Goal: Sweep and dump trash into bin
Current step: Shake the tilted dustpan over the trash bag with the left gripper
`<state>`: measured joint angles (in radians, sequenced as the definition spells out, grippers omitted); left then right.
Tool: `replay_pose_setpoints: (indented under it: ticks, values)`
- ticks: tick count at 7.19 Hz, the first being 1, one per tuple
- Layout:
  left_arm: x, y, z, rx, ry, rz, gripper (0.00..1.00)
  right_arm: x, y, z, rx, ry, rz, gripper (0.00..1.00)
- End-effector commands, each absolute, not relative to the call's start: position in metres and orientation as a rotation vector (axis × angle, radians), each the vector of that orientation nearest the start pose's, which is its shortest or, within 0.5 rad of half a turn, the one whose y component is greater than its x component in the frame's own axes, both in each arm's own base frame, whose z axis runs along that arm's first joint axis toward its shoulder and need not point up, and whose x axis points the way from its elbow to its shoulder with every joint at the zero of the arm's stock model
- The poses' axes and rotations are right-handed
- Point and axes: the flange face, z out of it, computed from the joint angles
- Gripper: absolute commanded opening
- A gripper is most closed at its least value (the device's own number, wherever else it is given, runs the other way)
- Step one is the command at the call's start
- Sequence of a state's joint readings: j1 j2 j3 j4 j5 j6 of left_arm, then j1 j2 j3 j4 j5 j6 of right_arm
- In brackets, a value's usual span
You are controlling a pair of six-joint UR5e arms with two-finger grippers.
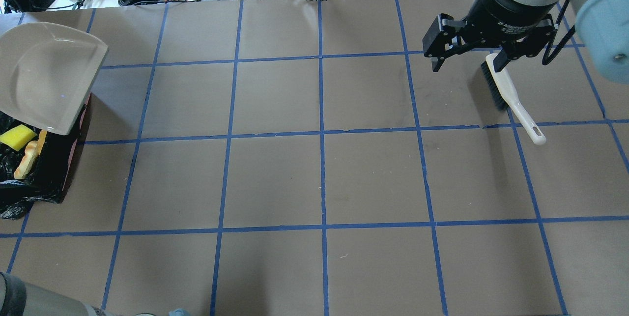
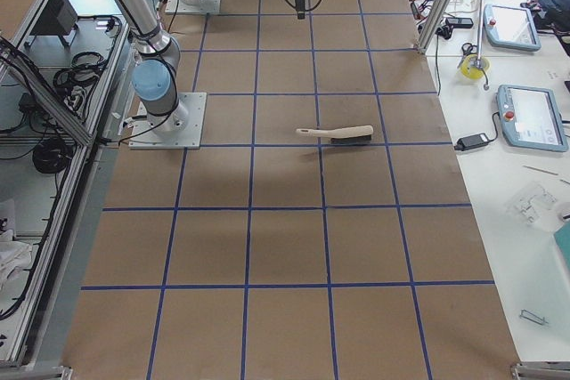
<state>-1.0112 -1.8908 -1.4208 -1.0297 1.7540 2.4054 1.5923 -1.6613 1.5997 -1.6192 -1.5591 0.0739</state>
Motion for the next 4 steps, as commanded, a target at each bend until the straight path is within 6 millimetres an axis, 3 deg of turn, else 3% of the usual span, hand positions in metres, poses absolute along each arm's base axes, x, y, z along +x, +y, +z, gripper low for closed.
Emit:
replay_pose_setpoints:
  ticks: [1,4]
  values:
    - [0.178,-0.638,0.409,-2.631,-2.244,-0.182,0.0,0.144,-0.46,0.522,0.08,3.118,-0.171,1.0]
    - [0.101,-0.666,0.366,-2.464,-2.327,-0.084,0.0,0.144,-0.46,0.521,0.075,3.115,-0.161,1.0]
